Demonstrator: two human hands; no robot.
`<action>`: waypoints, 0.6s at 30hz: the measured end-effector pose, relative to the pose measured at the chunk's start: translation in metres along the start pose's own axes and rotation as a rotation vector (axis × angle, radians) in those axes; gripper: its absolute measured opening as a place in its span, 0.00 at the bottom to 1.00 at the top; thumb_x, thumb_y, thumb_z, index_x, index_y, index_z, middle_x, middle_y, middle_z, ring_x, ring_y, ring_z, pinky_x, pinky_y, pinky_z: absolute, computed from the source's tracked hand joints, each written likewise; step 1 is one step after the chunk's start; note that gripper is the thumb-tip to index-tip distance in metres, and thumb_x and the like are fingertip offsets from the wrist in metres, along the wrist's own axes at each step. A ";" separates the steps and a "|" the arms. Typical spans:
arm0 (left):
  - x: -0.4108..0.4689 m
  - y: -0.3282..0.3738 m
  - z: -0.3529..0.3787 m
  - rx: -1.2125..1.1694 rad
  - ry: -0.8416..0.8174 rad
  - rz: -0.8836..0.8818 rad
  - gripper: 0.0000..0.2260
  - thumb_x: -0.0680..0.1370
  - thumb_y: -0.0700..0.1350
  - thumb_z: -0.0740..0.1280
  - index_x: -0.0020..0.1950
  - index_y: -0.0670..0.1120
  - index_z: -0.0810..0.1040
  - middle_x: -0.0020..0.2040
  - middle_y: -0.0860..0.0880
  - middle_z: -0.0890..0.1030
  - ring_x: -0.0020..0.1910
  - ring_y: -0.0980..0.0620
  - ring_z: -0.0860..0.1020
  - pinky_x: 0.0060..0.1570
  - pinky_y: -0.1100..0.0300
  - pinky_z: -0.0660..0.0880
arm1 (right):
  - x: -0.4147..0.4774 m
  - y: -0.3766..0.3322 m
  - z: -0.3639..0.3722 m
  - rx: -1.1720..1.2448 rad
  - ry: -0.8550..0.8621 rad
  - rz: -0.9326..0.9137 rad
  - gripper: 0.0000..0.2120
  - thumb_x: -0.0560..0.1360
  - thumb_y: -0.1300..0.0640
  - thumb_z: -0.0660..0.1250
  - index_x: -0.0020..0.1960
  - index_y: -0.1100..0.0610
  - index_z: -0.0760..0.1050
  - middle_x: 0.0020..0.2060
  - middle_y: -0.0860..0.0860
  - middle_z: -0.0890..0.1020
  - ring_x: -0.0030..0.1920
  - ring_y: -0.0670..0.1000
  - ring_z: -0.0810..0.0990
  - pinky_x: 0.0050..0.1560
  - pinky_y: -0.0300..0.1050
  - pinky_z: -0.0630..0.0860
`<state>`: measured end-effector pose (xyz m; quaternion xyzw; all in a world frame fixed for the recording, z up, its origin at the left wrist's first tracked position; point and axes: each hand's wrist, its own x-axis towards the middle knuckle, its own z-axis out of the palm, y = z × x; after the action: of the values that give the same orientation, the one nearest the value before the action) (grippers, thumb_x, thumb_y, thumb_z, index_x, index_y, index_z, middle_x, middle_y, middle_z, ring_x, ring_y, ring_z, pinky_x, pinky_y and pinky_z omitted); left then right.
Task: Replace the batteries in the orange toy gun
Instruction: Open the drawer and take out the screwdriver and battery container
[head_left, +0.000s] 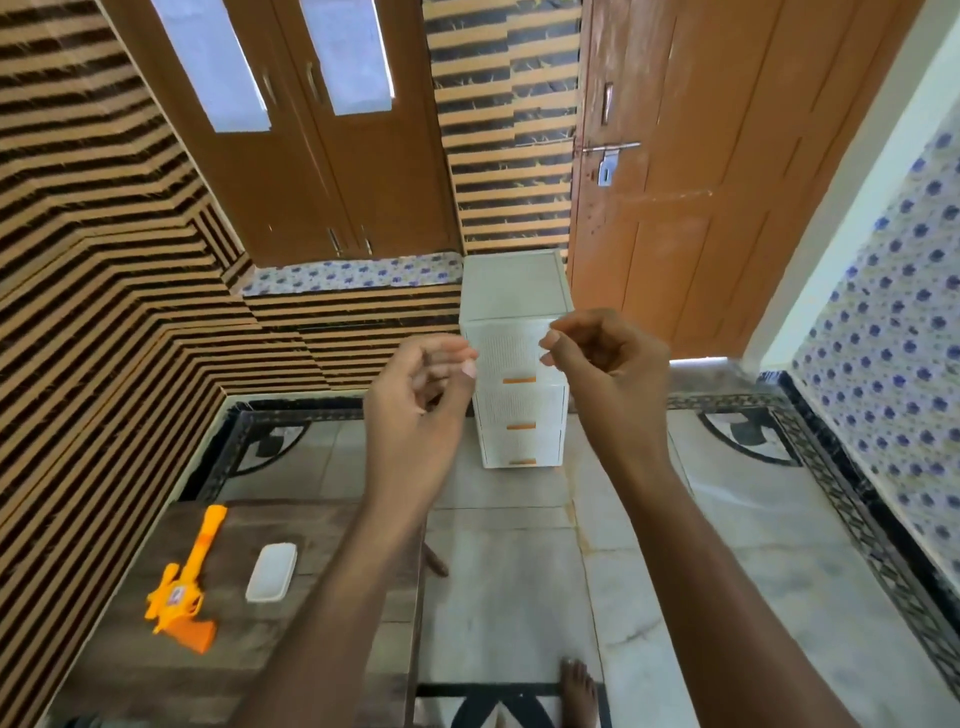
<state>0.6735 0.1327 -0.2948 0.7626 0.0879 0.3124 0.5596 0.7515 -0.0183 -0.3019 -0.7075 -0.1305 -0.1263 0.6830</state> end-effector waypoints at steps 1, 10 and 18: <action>0.015 -0.003 0.009 0.013 -0.008 -0.001 0.07 0.80 0.38 0.71 0.57 0.44 0.82 0.52 0.52 0.86 0.54 0.55 0.84 0.59 0.54 0.81 | 0.018 0.006 0.000 -0.005 0.004 -0.001 0.02 0.78 0.61 0.73 0.50 0.56 0.84 0.42 0.50 0.87 0.44 0.53 0.87 0.45 0.44 0.85; 0.181 -0.084 0.097 0.046 0.003 -0.036 0.07 0.80 0.40 0.71 0.58 0.45 0.82 0.53 0.51 0.86 0.55 0.52 0.84 0.59 0.50 0.81 | 0.201 0.104 0.034 -0.072 -0.056 0.044 0.05 0.79 0.59 0.72 0.47 0.50 0.83 0.41 0.46 0.86 0.43 0.50 0.87 0.47 0.43 0.85; 0.314 -0.209 0.129 0.240 -0.114 -0.130 0.06 0.81 0.45 0.70 0.57 0.51 0.82 0.52 0.59 0.84 0.53 0.60 0.82 0.54 0.60 0.81 | 0.299 0.226 0.101 -0.170 -0.119 0.189 0.07 0.78 0.62 0.72 0.45 0.51 0.83 0.38 0.46 0.86 0.40 0.46 0.86 0.45 0.38 0.83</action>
<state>1.0402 0.2562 -0.3891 0.8331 0.1419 0.2189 0.4877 1.1115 0.0787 -0.4097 -0.7782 -0.0921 -0.0299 0.6205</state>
